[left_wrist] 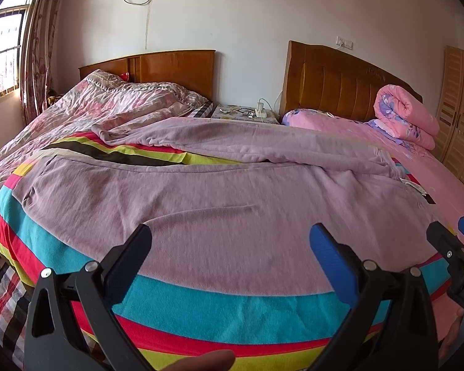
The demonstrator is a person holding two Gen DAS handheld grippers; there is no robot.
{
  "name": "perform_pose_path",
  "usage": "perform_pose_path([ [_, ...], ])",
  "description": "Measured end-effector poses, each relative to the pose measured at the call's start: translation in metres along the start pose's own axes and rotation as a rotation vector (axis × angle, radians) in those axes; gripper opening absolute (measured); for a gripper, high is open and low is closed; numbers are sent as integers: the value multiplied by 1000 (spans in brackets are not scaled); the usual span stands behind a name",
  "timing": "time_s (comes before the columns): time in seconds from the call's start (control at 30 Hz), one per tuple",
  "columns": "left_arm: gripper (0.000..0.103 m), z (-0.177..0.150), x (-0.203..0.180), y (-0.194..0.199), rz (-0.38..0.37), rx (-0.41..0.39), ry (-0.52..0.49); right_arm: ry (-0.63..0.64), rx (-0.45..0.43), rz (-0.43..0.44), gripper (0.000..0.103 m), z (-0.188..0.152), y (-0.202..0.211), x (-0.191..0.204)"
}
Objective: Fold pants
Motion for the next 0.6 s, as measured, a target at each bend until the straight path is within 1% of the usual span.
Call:
perform_pose_path([
  [0.3,102,-2,0,0,1,8,-1,-1,4,4,99,-5,-1,1],
  [0.6,102,-1,-1,-1,2,19,-4,-3,8,5,99,-3,-3,-1],
])
Point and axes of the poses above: each gripper's, at about its wrist camera, not at the fingertips, and y roughly against the way its jaws point, x to its left, z to its top, the point moved 1 cm from there along -y, roughly the way its jaws point, and after that the axes turned 9 degrees about z, right-handed, at the moved point
